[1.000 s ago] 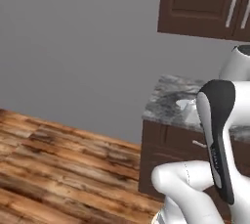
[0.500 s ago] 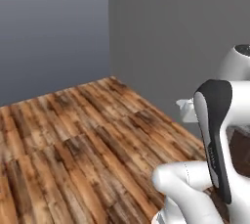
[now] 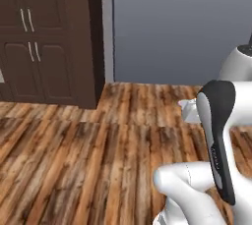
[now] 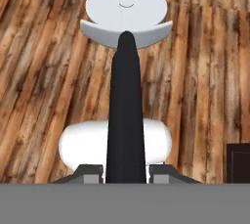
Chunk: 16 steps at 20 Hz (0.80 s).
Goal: Take the pizza cutter from the drawer on the right and place it on the dining counter for cutting.
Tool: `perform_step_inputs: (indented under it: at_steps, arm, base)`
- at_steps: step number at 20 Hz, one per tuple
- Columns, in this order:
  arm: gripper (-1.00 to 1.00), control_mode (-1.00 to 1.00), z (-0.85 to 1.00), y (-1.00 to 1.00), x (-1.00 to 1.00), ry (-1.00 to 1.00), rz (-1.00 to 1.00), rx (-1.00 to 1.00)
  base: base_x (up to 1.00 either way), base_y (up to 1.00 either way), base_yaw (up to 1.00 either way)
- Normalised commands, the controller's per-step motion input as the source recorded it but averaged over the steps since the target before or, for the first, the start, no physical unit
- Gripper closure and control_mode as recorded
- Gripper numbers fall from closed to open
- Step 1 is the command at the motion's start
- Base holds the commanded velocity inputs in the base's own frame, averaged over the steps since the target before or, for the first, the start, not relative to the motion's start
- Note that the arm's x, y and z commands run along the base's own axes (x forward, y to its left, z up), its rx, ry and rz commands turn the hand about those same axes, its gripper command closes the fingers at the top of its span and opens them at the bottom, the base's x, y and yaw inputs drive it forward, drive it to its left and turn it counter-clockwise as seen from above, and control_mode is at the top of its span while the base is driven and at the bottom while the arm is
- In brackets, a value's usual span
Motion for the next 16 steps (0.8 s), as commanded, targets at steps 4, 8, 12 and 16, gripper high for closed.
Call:
perform_step_inputs:
  at_steps: [4, 8, 12, 16]
  arm:
    - [1.0, 1.0, 0.0, 0.0, 0.0, 0.0, 0.0, 0.0]
    - [1.0, 1.0, 0.0, 0.0, 0.0, 0.0, 0.0, 0.0]
    - [1.0, 1.0, 0.0, 0.0, 0.0, 0.0, 0.0, 0.0]
    - [1.0, 1.0, 0.0, 0.0, 0.0, 0.0, 0.0, 0.0]
  base:
    - [0.09, 0.0, 0.99]
    - [0.42, -0.04, 0.91]
    - [0.86, -0.25, 0.77]
    - [0.96, -0.46, 0.67]
